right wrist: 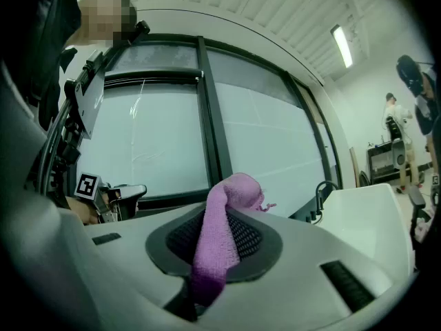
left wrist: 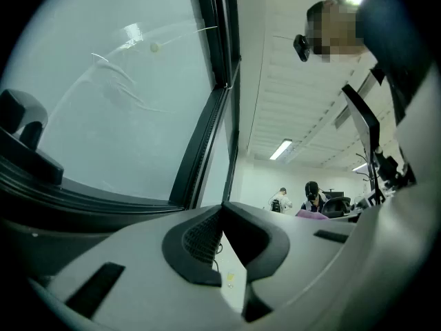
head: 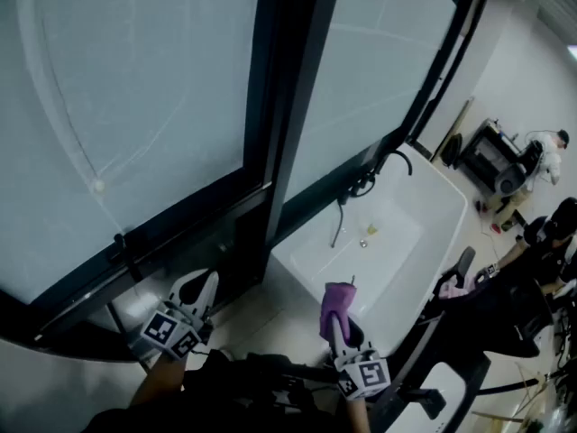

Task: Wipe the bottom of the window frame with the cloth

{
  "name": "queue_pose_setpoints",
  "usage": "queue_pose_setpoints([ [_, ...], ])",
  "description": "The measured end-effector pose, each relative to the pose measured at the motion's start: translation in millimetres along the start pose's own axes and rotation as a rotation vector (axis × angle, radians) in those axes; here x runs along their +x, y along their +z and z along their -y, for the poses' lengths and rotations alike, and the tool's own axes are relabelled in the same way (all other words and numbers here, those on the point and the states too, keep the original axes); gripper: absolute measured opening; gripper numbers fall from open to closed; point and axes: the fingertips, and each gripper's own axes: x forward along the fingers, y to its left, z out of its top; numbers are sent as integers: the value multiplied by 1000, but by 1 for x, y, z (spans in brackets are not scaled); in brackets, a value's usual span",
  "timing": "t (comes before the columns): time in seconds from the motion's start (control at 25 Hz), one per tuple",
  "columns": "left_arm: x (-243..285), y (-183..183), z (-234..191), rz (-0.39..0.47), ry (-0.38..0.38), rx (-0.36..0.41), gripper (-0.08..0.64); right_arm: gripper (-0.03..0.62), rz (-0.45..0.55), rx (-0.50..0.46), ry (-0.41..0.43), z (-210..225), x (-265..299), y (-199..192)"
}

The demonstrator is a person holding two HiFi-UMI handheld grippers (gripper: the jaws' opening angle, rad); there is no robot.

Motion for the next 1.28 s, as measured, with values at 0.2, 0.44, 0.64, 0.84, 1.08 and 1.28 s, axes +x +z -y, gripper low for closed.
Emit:
queue_pose_setpoints([
  [0.2,2,6,-12,-39,-60,42,0,66,-10,25,45,-29,42,-3],
  [0.44,2,17,-34,-23,-81,63,0,66,-30,7,130,-59,100,-9],
  [0.64,10,18,-51,-18,-22,55,0,66,-41,-73,260,-72,152,8],
  [0.84,26,28,-66,20,44,85,0,66,-40,-147,387,-75,207,22],
  [1.08,34,34,-90,51,157,110,0,66,-31,-319,526,-91,272,39],
  [1.28,40,37,-100,54,217,133,0,66,-55,-464,519,-90,324,50],
])
